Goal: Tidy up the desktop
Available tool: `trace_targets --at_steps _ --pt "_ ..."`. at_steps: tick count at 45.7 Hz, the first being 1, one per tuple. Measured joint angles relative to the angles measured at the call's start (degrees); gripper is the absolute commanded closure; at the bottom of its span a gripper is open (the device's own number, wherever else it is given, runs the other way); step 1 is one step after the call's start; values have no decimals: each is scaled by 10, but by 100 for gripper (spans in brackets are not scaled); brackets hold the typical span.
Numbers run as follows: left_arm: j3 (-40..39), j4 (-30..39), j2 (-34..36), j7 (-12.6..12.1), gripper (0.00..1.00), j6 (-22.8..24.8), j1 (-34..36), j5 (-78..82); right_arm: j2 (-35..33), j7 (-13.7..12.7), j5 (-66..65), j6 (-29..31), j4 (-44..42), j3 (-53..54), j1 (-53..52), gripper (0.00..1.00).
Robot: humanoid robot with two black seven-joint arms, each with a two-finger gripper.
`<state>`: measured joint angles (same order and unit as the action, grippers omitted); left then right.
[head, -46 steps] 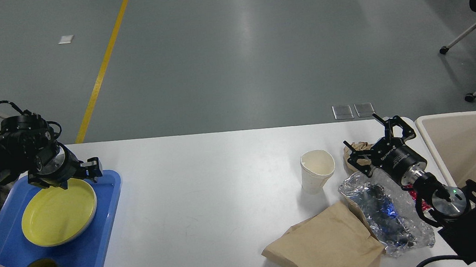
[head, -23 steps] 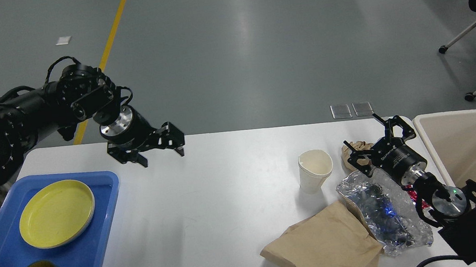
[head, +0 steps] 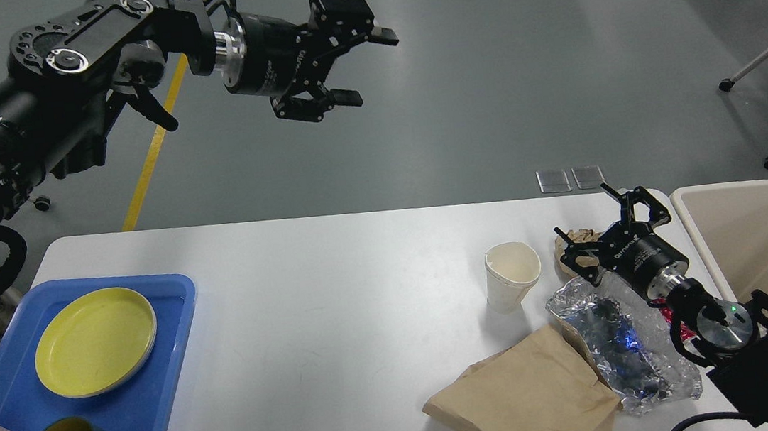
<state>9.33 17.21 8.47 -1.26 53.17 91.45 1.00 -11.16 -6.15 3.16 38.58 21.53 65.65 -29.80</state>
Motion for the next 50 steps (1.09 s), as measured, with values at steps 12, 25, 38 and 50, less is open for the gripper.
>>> trace_targets --at_steps 12,25,38,50 --pt "-31 -53 -1 7 3 -60 0 -3 0 0 0 0 0 0 0 0" --pt "-96 -56 -11 0 3 -118 -25 -17 0 0 0 0 0 0 0 0" --pt "-265 -56 -38 0 3 -173 -82 -38 0 0 0 0 0 0 0 0" --pt "-354 -55 -61 0 3 -181 -108 -50 0 0 0 0 0 0 0 0"
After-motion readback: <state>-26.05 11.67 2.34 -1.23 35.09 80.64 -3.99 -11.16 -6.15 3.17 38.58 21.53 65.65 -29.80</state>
